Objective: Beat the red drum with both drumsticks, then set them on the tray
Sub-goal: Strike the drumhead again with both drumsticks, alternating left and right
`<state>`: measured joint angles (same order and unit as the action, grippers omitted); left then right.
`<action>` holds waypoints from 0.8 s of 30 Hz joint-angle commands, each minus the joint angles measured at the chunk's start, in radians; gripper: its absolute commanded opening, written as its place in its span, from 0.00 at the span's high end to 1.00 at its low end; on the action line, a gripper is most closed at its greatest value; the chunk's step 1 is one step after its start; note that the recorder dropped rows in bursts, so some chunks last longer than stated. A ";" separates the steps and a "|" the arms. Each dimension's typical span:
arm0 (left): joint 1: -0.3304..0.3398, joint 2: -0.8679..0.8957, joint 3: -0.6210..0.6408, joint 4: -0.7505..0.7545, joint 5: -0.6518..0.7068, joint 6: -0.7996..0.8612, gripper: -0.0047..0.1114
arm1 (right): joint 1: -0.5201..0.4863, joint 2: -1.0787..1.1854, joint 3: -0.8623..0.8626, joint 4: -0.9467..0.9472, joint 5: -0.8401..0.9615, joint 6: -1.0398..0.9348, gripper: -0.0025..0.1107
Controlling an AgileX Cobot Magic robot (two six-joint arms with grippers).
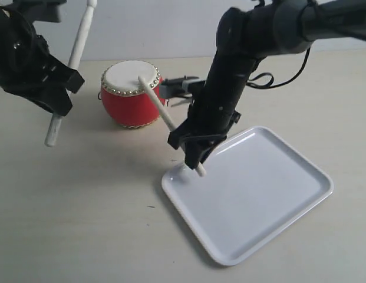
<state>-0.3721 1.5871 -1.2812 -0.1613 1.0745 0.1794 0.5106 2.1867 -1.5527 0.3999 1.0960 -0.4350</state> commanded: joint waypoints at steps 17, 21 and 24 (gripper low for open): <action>0.001 0.430 -0.039 0.007 -0.095 -0.001 0.96 | 0.002 -0.565 -0.001 0.068 0.044 -0.007 0.98; 0.001 0.469 -0.113 -0.009 -0.018 -0.003 0.96 | 0.002 -0.654 0.001 0.065 0.044 -0.009 0.98; 0.001 0.423 -0.111 -0.009 0.005 -0.003 0.96 | 0.002 -0.634 0.001 0.055 0.031 -0.009 0.98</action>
<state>-0.3721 2.0543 -1.3863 -0.1651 1.0501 0.1760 0.5106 1.5365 -1.5527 0.4608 1.1459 -0.4350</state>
